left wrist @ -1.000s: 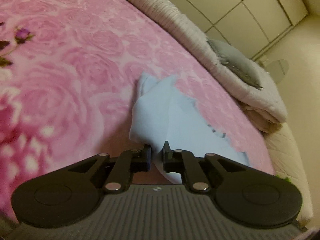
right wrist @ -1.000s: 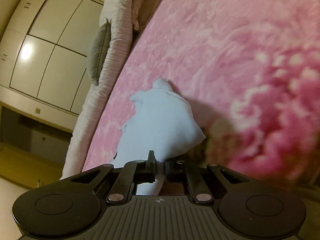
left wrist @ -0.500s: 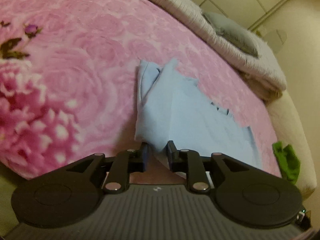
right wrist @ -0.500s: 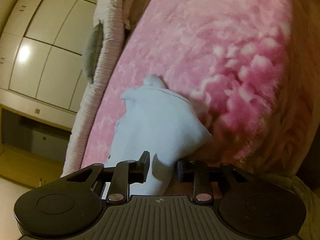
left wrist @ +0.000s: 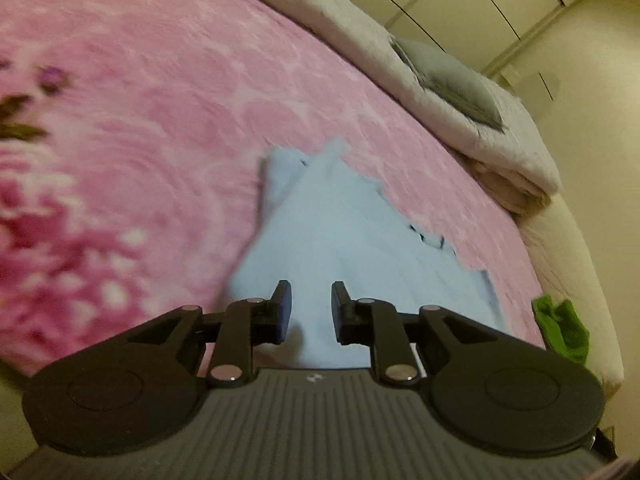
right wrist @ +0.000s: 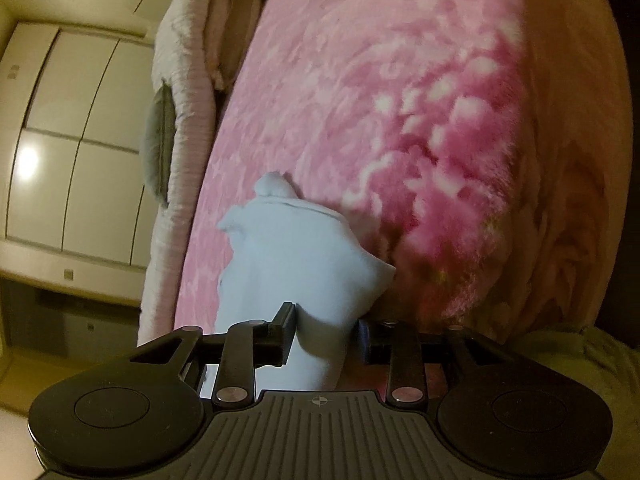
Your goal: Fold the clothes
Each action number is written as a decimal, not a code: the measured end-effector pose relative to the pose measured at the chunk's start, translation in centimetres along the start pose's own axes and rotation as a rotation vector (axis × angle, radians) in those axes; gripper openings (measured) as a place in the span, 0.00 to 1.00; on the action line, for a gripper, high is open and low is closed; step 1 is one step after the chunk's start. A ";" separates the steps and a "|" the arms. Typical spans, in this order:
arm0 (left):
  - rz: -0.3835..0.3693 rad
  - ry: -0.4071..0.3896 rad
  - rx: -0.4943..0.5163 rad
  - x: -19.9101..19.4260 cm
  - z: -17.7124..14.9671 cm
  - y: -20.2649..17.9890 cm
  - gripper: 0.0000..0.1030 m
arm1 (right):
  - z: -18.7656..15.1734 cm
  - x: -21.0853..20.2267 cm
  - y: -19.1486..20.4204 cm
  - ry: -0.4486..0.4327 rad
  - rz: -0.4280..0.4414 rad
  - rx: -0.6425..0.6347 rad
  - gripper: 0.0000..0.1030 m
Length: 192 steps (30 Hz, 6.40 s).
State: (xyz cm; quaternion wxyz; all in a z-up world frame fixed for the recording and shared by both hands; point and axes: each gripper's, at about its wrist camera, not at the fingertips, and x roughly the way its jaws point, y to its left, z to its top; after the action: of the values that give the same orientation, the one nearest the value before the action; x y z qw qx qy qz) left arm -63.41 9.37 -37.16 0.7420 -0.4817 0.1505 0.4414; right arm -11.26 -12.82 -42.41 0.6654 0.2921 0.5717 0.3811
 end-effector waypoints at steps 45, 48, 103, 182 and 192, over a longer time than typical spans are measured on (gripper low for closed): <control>-0.279 0.274 -0.186 12.1 6.7 -0.4 0.28 | -2.9 15.1 20.1 0.654 0.193 -0.850 0.48; -0.302 0.295 -0.176 14.0 6.9 -1.0 0.29 | -2.9 15.7 19.2 0.674 0.206 -0.815 0.48; -0.197 0.086 -0.015 4.9 7.9 6.4 0.07 | -18.3 15.4 19.0 0.554 0.006 -1.229 0.37; 0.151 0.001 0.255 -0.6 -0.6 -2.6 0.10 | -19.8 3.9 15.5 0.281 0.002 -1.243 0.22; 0.315 0.051 0.398 1.2 -1.9 -5.6 0.12 | -21.0 6.2 15.5 0.395 -0.080 -1.228 0.23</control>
State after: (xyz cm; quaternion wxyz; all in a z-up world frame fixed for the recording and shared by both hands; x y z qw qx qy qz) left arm -57.87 7.50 -35.59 0.7402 -0.3078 0.3263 0.5009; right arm -34.29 -0.26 -36.63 0.6072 -0.2392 0.3718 0.6602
